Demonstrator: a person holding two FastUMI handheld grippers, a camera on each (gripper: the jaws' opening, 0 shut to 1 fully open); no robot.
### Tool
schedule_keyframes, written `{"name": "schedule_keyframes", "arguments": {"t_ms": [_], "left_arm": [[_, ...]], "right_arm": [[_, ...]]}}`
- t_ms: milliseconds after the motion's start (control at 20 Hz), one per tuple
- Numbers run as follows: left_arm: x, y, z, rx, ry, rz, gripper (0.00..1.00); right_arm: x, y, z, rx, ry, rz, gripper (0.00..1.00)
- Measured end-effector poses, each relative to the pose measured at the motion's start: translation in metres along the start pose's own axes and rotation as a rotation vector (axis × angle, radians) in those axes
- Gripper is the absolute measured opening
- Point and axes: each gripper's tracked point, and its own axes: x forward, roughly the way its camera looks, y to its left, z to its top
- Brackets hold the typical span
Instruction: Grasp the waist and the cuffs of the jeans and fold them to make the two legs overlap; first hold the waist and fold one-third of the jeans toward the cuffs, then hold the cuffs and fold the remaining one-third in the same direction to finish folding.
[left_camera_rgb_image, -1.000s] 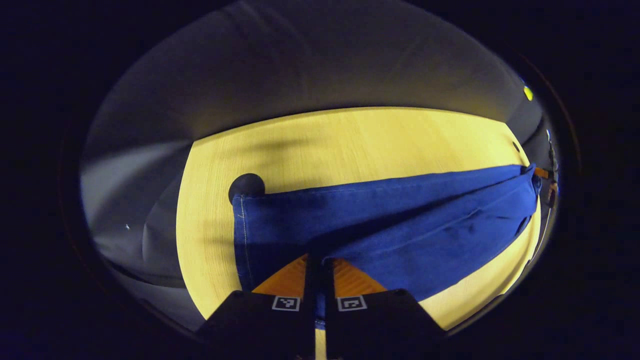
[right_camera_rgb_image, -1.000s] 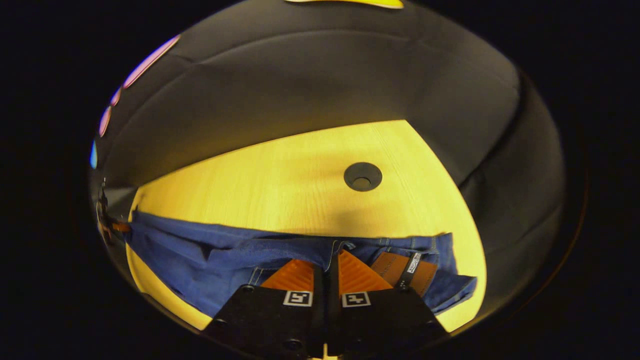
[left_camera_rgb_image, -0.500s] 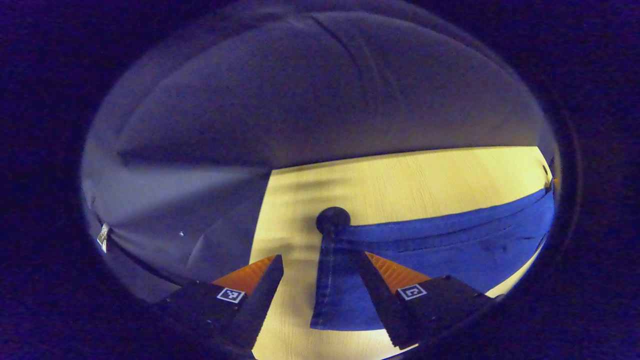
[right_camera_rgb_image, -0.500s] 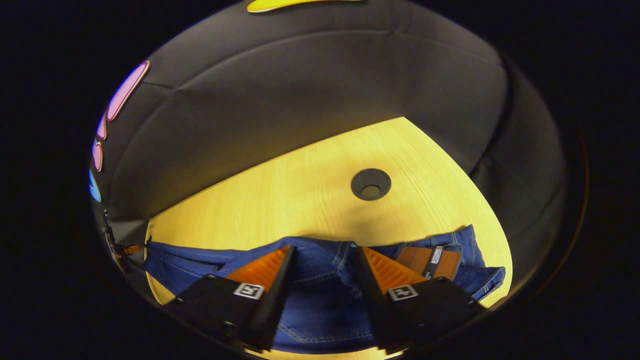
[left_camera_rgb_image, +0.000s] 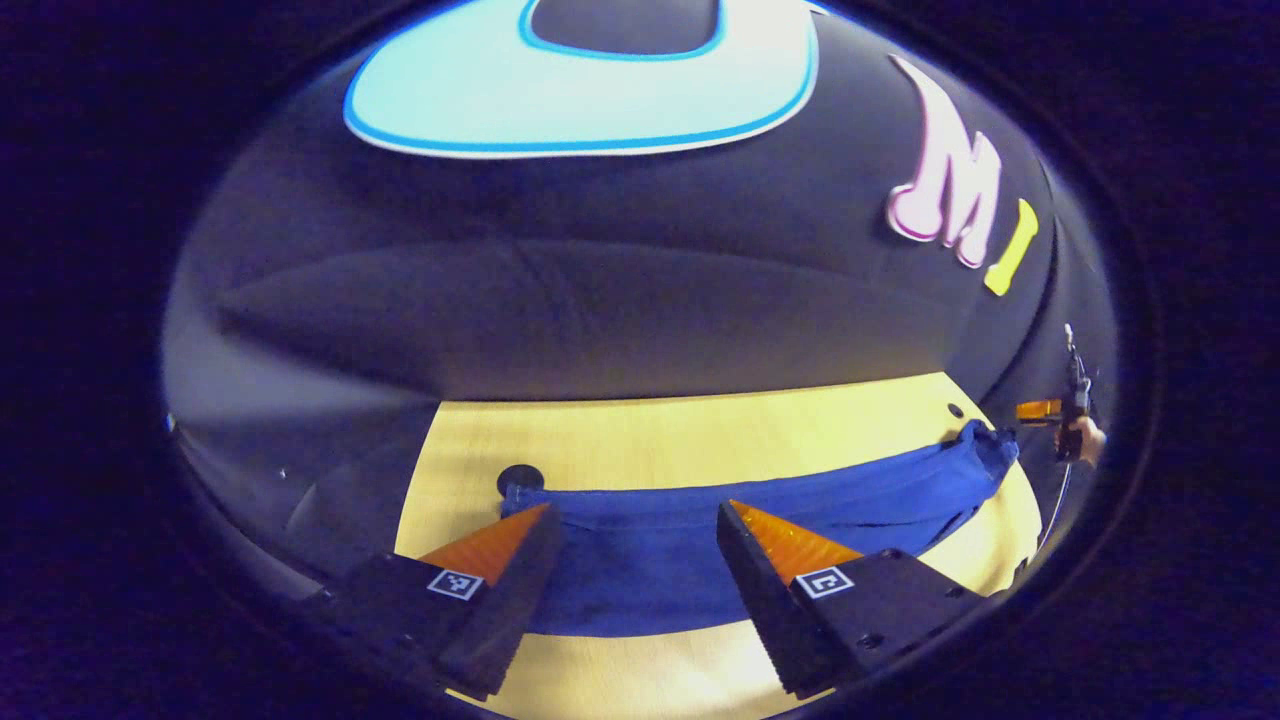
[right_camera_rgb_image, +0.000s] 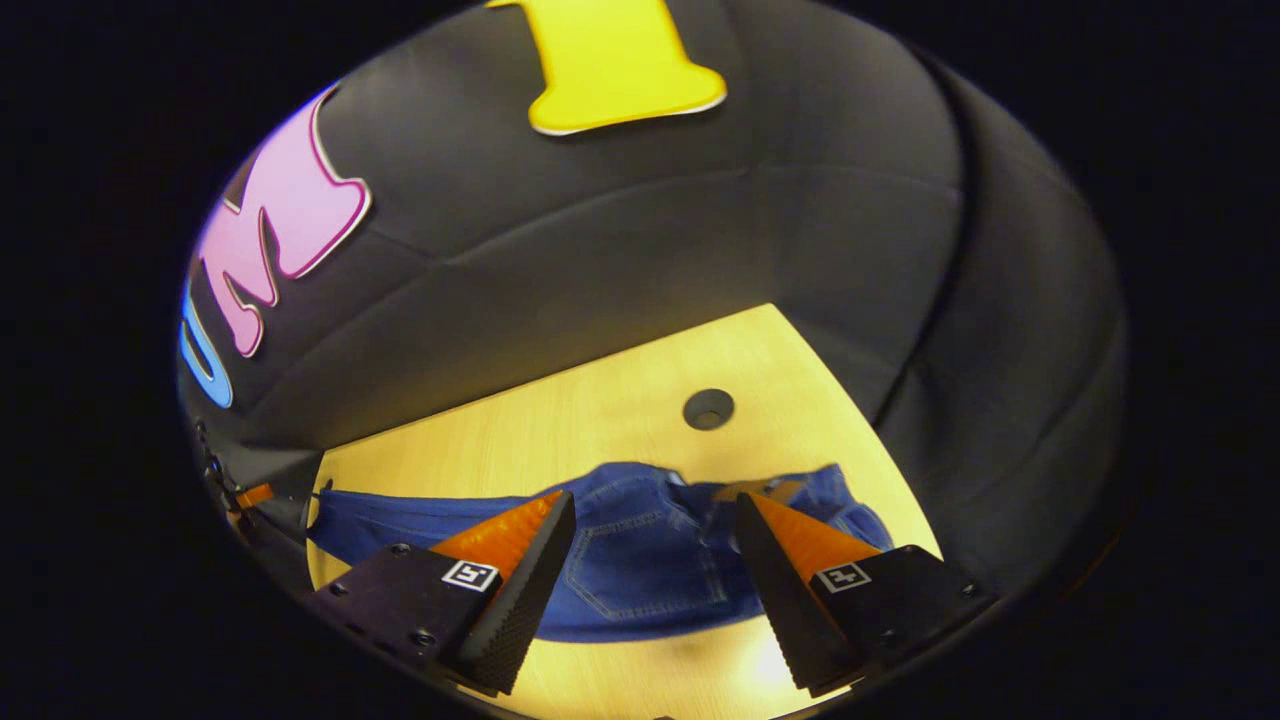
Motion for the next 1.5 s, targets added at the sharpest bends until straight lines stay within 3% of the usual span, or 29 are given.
{"name": "schedule_keyframes", "arguments": {"t_ms": [200, 300, 600, 800, 850, 900, 950, 1000, 1150, 1200, 1300, 1500], "left_arm": [[-0.032, -0.059, -0.009, 0.006, -0.038, -0.118, 0.97], [-0.047, -0.073, -0.009, 0.011, -0.047, -0.15, 0.97], [-0.052, -0.078, -0.039, 0.061, 0.016, -0.136, 0.97], [-0.045, -0.072, -0.057, 0.086, 0.069, -0.104, 0.97], [-0.042, -0.073, -0.06, 0.084, 0.074, -0.1, 0.97], [-0.039, -0.073, -0.062, 0.082, 0.081, -0.095, 0.97], [-0.034, -0.072, -0.066, 0.08, 0.088, -0.089, 0.97], [-0.031, -0.074, -0.07, 0.077, 0.095, -0.085, 0.97], [-0.026, -0.078, -0.08, 0.078, 0.113, -0.071, 0.98], [-0.025, -0.08, -0.082, 0.076, 0.113, -0.07, 0.96], [-0.026, -0.082, -0.084, 0.058, 0.101, -0.069, 0.97], [-0.044, -0.08, -0.094, -0.002, 0.09, -0.1, 0.97]], "right_arm": [[-0.025, -0.033, -0.004, 0.233, -0.021, -0.04, 0.98], [-0.026, -0.063, -0.02, 0.308, 0.011, -0.113, 0.98], [0.012, -0.11, -0.072, 0.343, 0.141, -0.249, 0.99], [0.047, -0.113, -0.076, 0.438, 0.159, -0.276, 0.99], [0.045, -0.118, -0.063, 0.45, 0.11, -0.302, 0.99], [0.053, -0.123, -0.061, 0.479, 0.109, -0.314, 0.87], [0.056, -0.124, -0.057, 0.494, 0.095, -0.325, 0.87], [0.061, -0.128, -0.059, 0.482, 0.107, -0.335, 0.96], [0.062, -0.124, -0.06, 0.487, 0.117, -0.335, 0.3], [0.062, -0.123, -0.054, 0.482, 0.103, -0.33, 0.19], [0.059, -0.121, -0.05, 0.454, 0.069, -0.32, 0.07], [0.018, -0.088, -0.009, 0.378, -0.078, -0.254, 0.07]]}}
